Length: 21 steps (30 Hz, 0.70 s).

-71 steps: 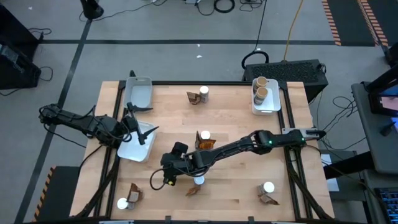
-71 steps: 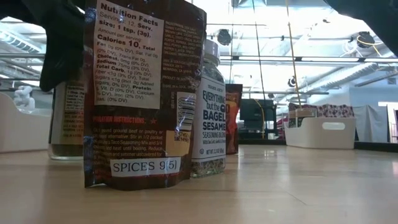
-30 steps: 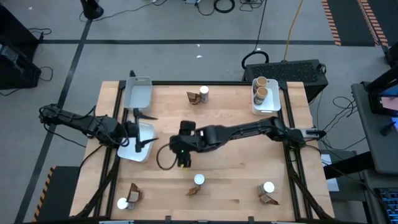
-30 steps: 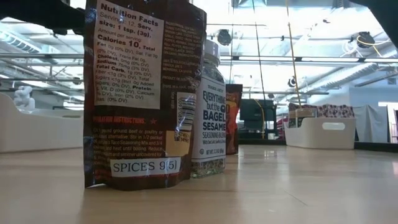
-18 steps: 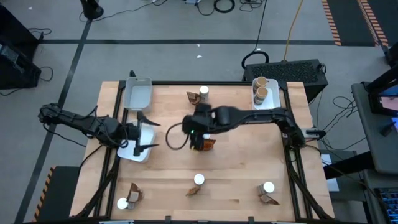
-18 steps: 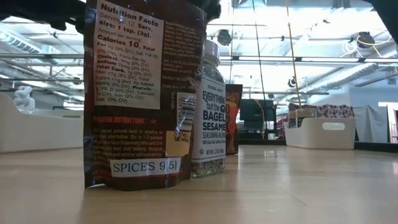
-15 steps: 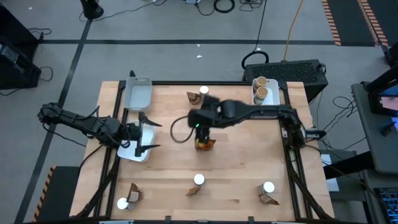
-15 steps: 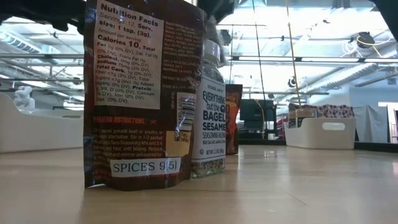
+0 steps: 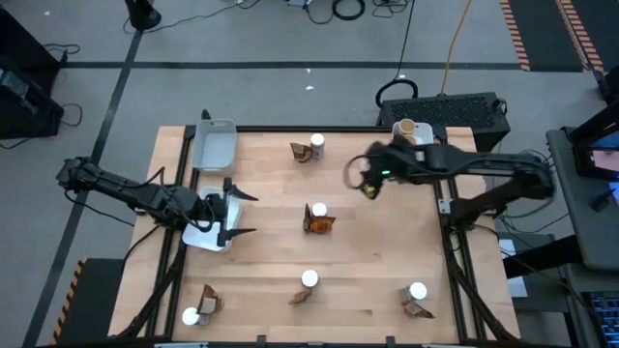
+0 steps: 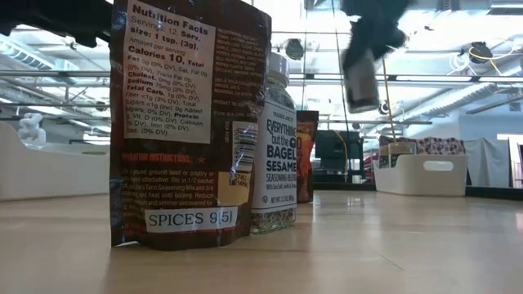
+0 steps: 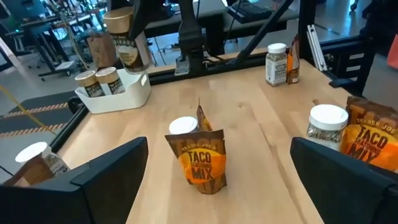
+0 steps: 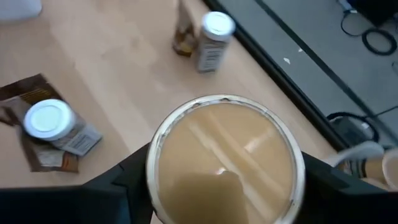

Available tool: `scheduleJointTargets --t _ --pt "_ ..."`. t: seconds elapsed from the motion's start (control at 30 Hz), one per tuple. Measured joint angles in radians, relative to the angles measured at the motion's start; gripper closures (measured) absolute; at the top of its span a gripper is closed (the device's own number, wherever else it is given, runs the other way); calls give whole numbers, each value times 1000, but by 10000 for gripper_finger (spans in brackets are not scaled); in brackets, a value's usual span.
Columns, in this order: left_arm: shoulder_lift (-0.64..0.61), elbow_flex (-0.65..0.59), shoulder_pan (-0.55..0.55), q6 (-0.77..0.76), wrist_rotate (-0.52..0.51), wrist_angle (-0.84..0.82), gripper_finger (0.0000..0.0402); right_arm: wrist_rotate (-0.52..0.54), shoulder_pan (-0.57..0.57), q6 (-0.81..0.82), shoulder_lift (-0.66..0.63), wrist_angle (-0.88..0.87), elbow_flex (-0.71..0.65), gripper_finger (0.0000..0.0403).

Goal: Sort spices by type
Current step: Put the gold seasoning bottle into the right white bin

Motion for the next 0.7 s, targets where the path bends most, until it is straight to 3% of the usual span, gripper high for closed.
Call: scheduleJointTargets --t 0.3,0.5,0.7 --pt "55 0 12 -1 -8 78 109 33 -24 63 -316 65 -288 160" --pt "83 0 42 -1 -9 90 164 145 -24 125 -415 1 -346 160" --pt "107 0 69 18 -10 92 186 262 -31 214 -429 -94 -354 160"
